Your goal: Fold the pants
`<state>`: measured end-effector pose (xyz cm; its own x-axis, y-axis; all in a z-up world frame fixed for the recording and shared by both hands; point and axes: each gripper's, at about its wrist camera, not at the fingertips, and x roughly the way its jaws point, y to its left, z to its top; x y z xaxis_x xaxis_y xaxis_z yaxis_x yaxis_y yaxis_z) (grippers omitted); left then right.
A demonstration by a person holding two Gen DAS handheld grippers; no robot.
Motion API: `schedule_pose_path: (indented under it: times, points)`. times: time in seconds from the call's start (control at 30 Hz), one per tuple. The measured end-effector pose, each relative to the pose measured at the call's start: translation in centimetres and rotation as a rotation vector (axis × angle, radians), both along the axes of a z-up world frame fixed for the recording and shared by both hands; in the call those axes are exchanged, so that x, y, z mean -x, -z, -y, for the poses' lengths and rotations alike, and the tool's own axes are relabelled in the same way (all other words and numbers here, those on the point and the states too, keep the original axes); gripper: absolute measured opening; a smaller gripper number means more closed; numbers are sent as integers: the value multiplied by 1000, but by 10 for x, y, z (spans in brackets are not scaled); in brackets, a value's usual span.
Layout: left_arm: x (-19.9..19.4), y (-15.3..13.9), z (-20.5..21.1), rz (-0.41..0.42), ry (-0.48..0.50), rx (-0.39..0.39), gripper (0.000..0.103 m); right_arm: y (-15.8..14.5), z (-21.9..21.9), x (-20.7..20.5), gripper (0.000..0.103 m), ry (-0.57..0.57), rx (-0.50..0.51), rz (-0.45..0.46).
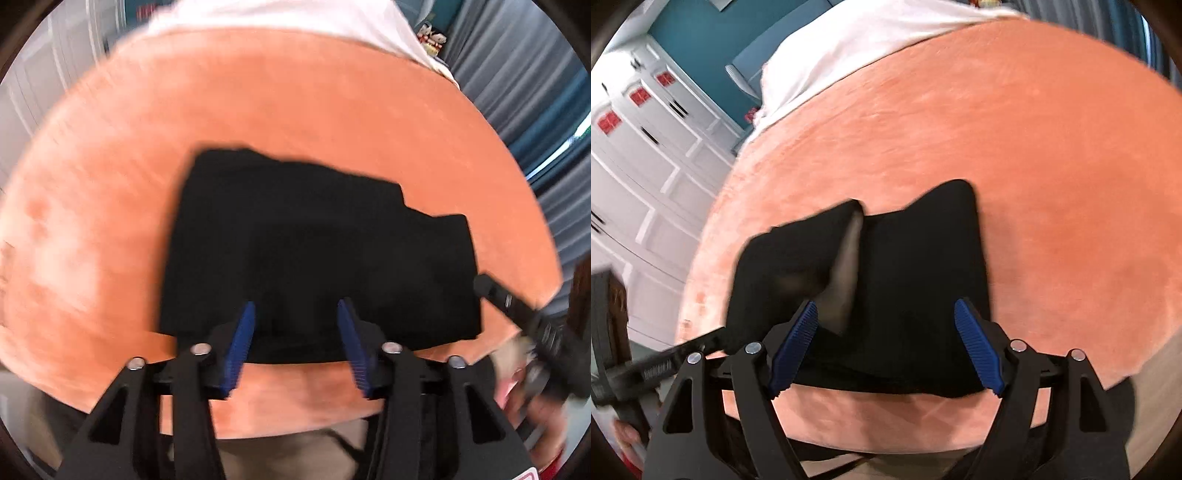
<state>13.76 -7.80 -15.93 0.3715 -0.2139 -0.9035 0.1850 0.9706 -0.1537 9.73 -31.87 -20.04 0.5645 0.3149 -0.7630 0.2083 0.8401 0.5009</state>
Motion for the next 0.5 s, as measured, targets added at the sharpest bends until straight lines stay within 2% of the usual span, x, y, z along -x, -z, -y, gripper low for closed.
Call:
schedule_pose_path:
  times: [0.07,0.1,0.17,0.23,0.3,0.37,0.4,0.43,0.47,0.5]
  points:
    - [5,-15,-10,71,0,-58,58,1,-3,-12,76,-11,-91,-1]
    - [5,-21,-17,108,-7,-96,64,1,-8,-22,77,-25,-144,3]
    - [6,-32,-35,144,-32,-166,69,3,-20,-36,78,-50,-166,-2]
    - [3,-37,-42,153,-55,-233,69,9,-42,-54,78,-105,-136,-26]
    - [0,-37,-52,139,-76,-260,69,24,-63,-69,78,-162,-93,-77]
    - [0,-36,-60,126,-96,-247,69,42,-81,-81,79,-184,41,-164]
    - [6,-39,-68,123,-103,-241,69,47,-92,-81,76,-207,119,-158]
    - [7,-40,-73,120,-116,-234,69,46,-99,-80,62,-216,174,-133]
    - [8,-41,-77,120,-124,-233,69,45,-106,-77,52,-232,224,-115]
    - [7,-39,-80,116,-132,-237,70,42,-110,-75,28,-252,230,-105]
